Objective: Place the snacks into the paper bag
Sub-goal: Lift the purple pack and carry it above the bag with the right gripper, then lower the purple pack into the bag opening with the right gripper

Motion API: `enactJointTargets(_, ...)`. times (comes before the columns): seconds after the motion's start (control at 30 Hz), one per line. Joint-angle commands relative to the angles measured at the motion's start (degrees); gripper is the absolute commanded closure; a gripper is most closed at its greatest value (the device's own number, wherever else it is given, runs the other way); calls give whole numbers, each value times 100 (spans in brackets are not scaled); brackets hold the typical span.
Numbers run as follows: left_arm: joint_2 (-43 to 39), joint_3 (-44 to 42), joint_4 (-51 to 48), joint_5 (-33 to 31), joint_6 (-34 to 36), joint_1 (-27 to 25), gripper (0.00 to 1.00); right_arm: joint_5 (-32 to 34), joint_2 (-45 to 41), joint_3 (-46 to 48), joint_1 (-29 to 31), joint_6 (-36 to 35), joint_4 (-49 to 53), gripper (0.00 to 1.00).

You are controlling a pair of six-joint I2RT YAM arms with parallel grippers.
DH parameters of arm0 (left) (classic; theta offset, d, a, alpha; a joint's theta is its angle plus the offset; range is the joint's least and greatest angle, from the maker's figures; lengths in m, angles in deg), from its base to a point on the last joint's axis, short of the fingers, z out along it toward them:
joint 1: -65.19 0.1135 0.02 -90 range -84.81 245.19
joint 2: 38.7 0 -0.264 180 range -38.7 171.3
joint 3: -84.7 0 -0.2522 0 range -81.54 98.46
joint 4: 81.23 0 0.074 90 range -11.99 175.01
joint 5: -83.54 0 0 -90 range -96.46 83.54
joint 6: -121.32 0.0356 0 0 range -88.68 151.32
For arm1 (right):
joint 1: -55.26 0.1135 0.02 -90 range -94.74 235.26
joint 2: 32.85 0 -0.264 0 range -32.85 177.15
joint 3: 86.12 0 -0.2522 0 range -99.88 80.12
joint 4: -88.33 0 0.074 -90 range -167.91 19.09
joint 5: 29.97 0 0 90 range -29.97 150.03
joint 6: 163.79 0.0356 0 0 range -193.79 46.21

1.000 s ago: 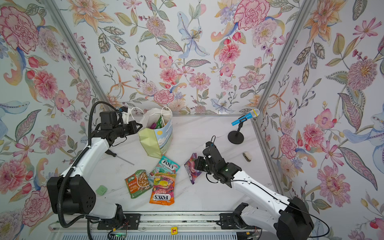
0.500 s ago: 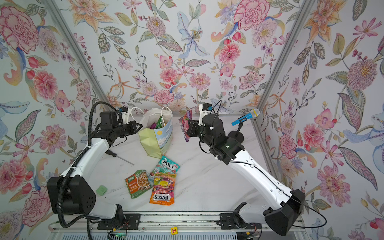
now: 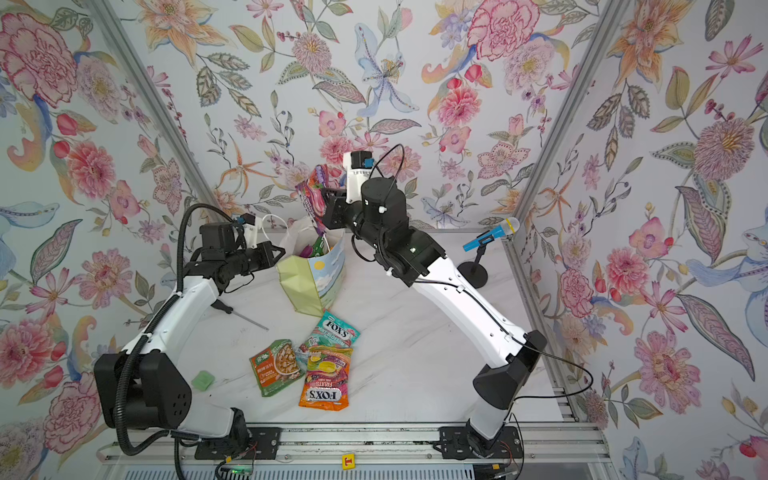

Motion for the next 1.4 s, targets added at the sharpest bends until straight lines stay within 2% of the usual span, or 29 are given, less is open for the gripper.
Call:
enactJointTargets(0.0,-165,-137,73,83,-78,35,100,46,444,-727,73,-197,237,100)
enactJointTargets(0.2,-174,-187,113,104,-79,36,100,76,1357,-1703,75,-116,556,100)
enactJointTargets(0.3,-201,-196,162,119,-108,36,100,226,1581,-1880,65,-167,693,100)
enactJointTargets(0.47,-196,-208,262,163,-170,36,100,598,1670,-1782,14,-259,950,100)
enactJointTargets(0.87,-226,-214,266,154,-194,36,100,1766,1173,-916,100,-673,991,100)
enactJointTargets(1.37,-218,-178,287,181,-220,36,100,3226,1444,-1187,575,-1427,1430,100)
